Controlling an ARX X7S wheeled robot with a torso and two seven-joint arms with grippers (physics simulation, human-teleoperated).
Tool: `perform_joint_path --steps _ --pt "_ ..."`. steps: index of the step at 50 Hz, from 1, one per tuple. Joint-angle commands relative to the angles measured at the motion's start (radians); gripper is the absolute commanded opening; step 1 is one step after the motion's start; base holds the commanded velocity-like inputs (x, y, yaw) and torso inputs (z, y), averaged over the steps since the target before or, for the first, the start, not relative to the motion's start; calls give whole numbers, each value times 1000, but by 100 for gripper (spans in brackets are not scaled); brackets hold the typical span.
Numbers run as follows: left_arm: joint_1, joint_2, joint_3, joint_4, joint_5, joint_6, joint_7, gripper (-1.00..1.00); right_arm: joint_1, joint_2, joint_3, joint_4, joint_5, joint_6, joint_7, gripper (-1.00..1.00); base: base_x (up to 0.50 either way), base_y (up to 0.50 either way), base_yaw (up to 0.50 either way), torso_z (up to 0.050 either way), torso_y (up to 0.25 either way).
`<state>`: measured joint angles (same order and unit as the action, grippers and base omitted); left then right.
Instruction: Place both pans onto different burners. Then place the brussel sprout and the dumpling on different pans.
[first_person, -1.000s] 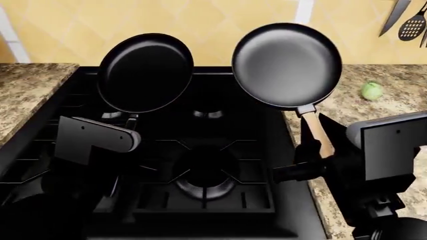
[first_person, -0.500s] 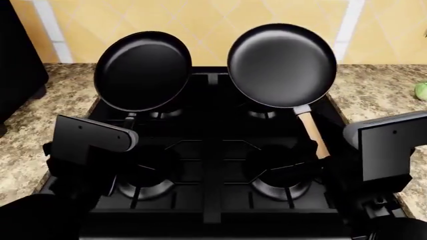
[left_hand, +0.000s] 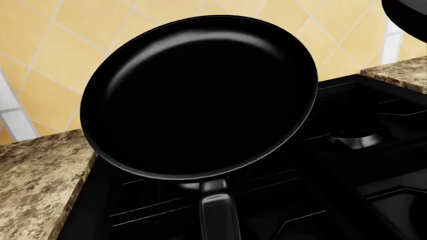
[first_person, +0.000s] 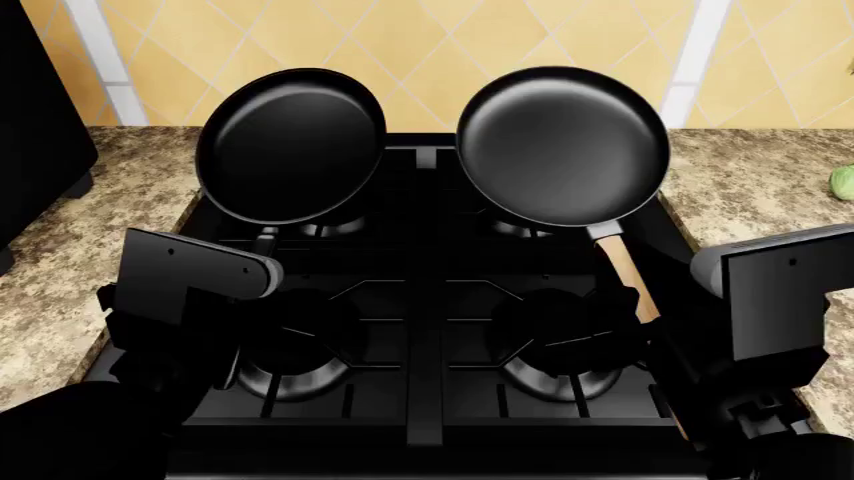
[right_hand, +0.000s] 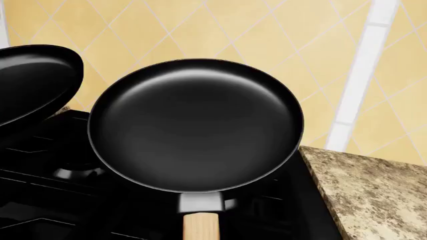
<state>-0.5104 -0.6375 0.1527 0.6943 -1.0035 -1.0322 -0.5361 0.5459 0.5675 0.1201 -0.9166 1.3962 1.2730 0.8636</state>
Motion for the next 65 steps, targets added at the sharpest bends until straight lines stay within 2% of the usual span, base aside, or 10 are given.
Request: perform_joint_path --steps 1,6,19,28,39,47,53,65 --pt "-21 3 -21 8 36 14 -17 -100 106 62 34 25 231 6 176 -100 0 0 0 0 0" --pt "-15 1 -26 10 31 17 -19 -100 91 90 40 24 314 -21 219 -100 0 0 0 2 4" --pt "-29 9 -17 8 24 16 -24 -100 -5 141 80 5 377 -52 264 -100 0 0 0 2 3" --pt "-26 6 -20 15 17 17 -30 -100 -93 140 125 -9 366 -57 231 -100 0 0 0 1 4" --pt "-27 6 -15 16 18 18 -35 -100 -189 94 162 -16 257 -29 77 -100 0 0 0 1 4" --pt "-23 5 -12 9 21 26 -31 -100 -272 103 274 -8 183 -46 -152 -100 0 0 0 1 4" --pt "-23 6 -12 6 19 28 -32 -100 -336 106 349 0 148 -66 -256 -100 0 0 0 2 4" --pt "-30 11 4 -5 26 31 -29 -100 -407 103 379 0 92 -68 -335 -100 0 0 0 2 4"
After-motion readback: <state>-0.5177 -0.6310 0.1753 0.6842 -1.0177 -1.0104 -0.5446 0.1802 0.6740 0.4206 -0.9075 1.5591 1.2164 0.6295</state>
